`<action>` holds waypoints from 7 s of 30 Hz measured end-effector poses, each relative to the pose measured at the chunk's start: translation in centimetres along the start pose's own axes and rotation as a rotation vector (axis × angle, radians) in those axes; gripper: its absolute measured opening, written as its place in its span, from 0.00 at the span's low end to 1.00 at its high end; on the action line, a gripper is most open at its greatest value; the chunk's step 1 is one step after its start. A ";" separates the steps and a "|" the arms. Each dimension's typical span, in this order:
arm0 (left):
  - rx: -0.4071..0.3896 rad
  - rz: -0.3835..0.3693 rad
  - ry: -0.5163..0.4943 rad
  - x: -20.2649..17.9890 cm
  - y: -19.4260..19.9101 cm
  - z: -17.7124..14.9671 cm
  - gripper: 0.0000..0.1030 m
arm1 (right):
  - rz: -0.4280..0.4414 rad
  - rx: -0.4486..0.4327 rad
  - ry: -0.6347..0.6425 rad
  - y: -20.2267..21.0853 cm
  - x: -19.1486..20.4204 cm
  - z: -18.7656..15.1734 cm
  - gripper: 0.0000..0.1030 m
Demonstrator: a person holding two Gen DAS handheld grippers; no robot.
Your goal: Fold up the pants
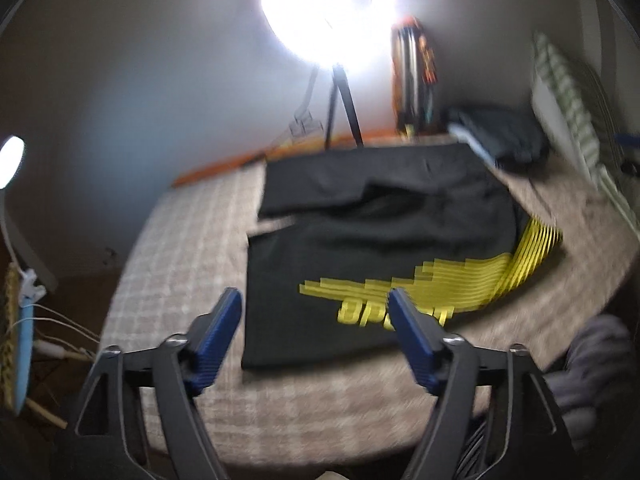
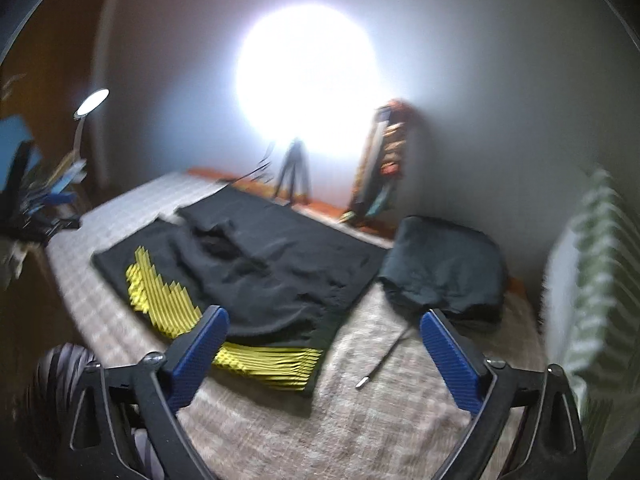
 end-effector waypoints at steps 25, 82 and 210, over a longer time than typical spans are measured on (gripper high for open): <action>0.254 -0.106 -0.271 -0.2 -8.9 -7.7 0.37 | 0.199 0.329 0.446 -14.6 10.3 -11.3 0.51; -0.058 0.039 -0.206 4.0 -28.6 22.7 0.01 | -0.092 0.241 0.236 -35.6 -5.9 11.3 0.00; 0.278 -0.430 -0.416 -14.8 -22.4 6.2 0.06 | 0.058 0.462 0.419 -28.2 -0.8 -5.5 0.02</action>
Point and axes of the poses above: each gripper's, at about its wrist camera, not at the fingertips, and y roughly against the way its jaws point, x to its left, z to its top, the point moved 10 cm from there along -y, roughly the way its jaws point, and after that the axes turned 1 degree about x, right-handed, at the moved point
